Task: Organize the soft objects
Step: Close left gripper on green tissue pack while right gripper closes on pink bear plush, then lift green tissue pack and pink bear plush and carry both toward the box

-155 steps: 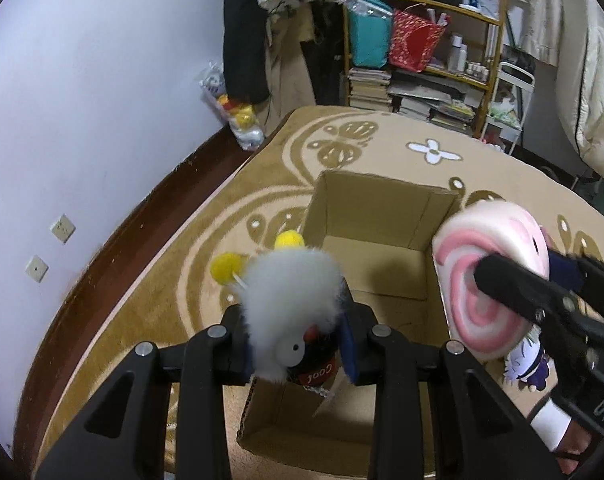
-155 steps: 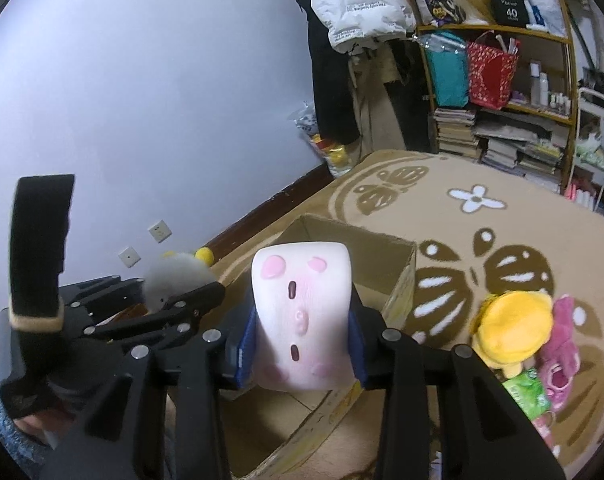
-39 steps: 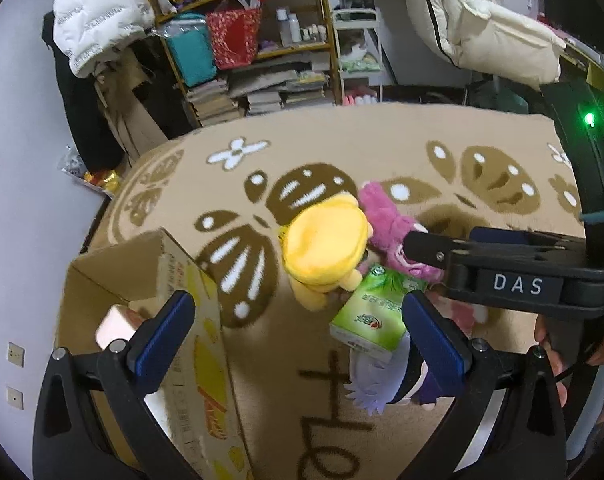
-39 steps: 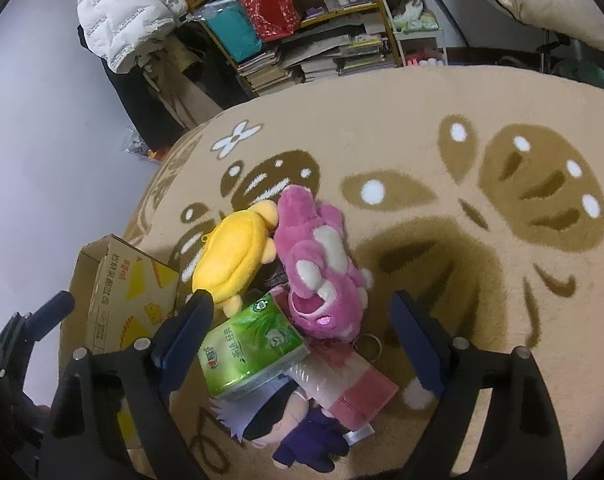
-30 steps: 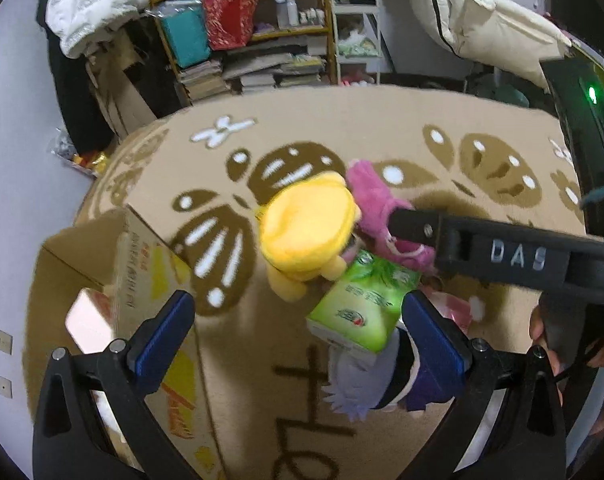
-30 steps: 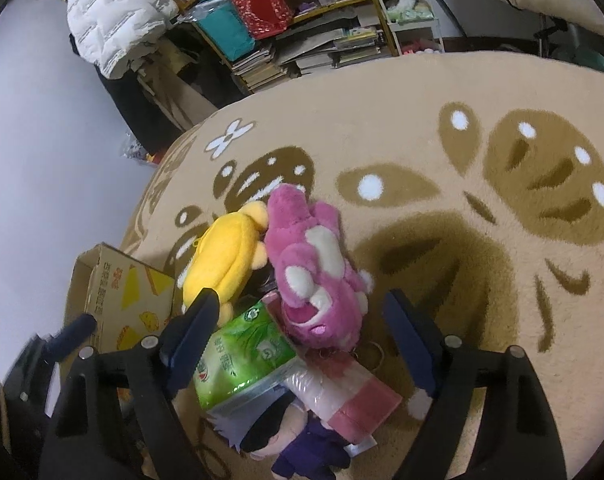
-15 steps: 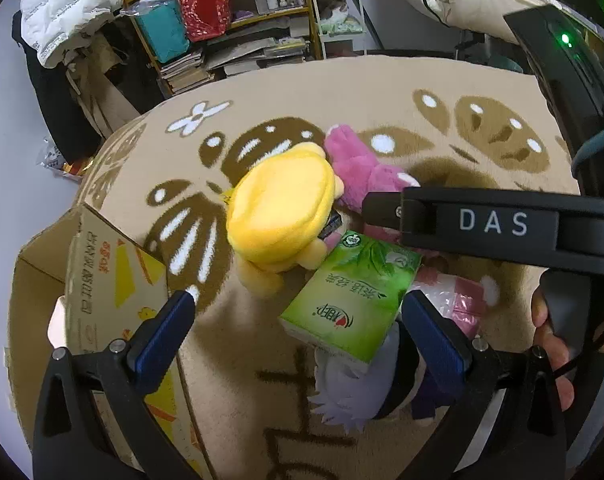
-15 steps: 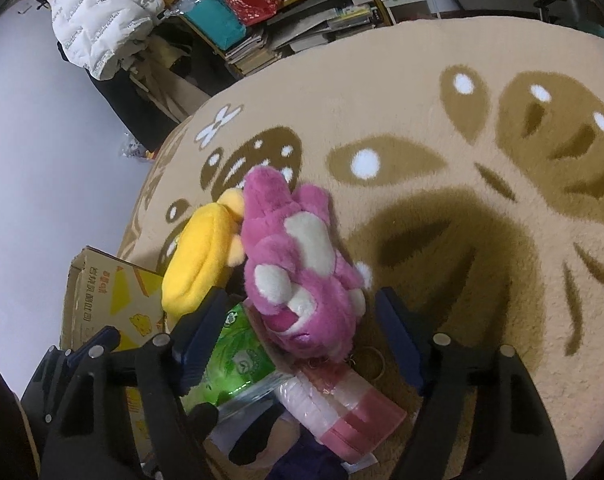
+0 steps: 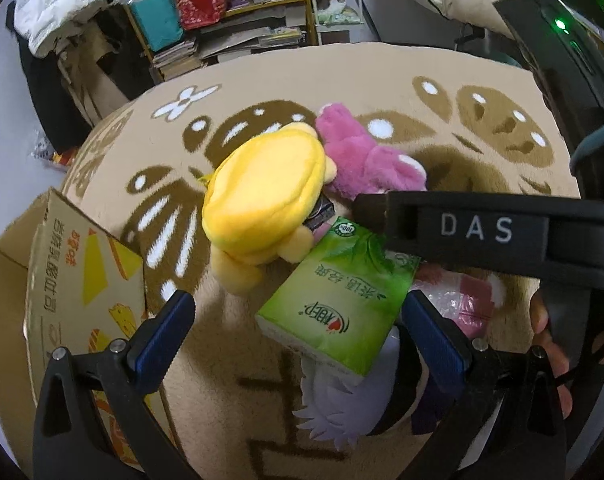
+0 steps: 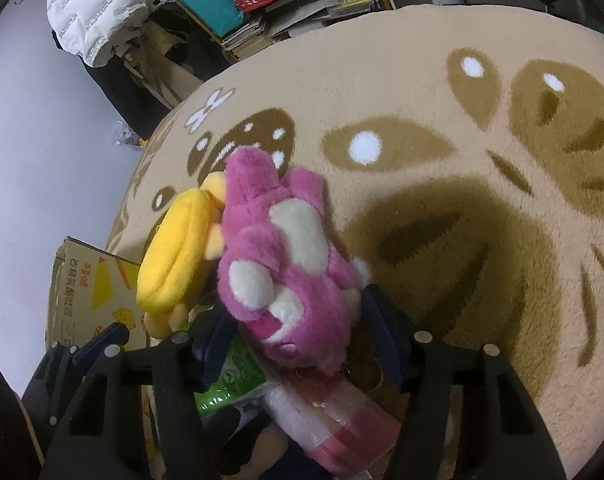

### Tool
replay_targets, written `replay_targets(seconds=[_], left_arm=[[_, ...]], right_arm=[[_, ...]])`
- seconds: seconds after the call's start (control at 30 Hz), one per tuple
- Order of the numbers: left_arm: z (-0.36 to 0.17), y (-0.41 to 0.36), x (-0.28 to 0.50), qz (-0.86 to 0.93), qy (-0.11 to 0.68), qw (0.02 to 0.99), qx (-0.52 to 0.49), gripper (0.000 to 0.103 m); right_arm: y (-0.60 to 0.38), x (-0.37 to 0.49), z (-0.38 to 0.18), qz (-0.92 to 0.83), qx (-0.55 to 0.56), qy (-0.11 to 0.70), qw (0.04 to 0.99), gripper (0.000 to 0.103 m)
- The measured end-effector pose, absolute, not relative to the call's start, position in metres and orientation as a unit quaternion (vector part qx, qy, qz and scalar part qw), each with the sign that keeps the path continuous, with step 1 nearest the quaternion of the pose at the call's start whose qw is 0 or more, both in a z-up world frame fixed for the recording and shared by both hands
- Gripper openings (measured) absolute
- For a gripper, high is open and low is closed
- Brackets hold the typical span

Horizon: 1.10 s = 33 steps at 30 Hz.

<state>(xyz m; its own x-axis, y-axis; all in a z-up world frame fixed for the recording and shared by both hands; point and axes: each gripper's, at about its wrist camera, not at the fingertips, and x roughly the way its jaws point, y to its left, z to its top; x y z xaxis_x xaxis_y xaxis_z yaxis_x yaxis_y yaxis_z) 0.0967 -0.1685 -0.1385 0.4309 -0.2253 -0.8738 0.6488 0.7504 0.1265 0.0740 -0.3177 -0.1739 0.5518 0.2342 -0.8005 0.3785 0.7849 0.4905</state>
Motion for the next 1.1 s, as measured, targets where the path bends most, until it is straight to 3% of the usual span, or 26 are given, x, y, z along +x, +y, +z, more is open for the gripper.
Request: replay_targets(seconds=[0.07, 0.57, 0.8, 1.1], left_arm=[[-0.139, -0.167, 0.098, -0.267, 0.462, 0.816, 0.225, 0.102], [-0.153, -0.167, 0.099, -0.264, 0.464, 0.817, 0.218, 0.099], [-0.156, -0.171, 0.104, -0.271, 0.463, 0.82, 0.198, 0.078], [-0.154, -0.169, 0.102, -0.267, 0.447, 0.83, 0.2, 0.073]], right_arm=[[-0.317, 0.074, -0.174, -0.048, 0.321, 0.472, 0.82, 0.06], [-0.32, 0.072, -0.176, -0.05, 0.325, 0.472, 0.818, 0.059], [-0.32, 0.072, -0.178, -0.046, 0.333, 0.47, 0.816, 0.059], [-0.321, 0.08, -0.18, -0.047, 0.327, 0.467, 0.82, 0.061]])
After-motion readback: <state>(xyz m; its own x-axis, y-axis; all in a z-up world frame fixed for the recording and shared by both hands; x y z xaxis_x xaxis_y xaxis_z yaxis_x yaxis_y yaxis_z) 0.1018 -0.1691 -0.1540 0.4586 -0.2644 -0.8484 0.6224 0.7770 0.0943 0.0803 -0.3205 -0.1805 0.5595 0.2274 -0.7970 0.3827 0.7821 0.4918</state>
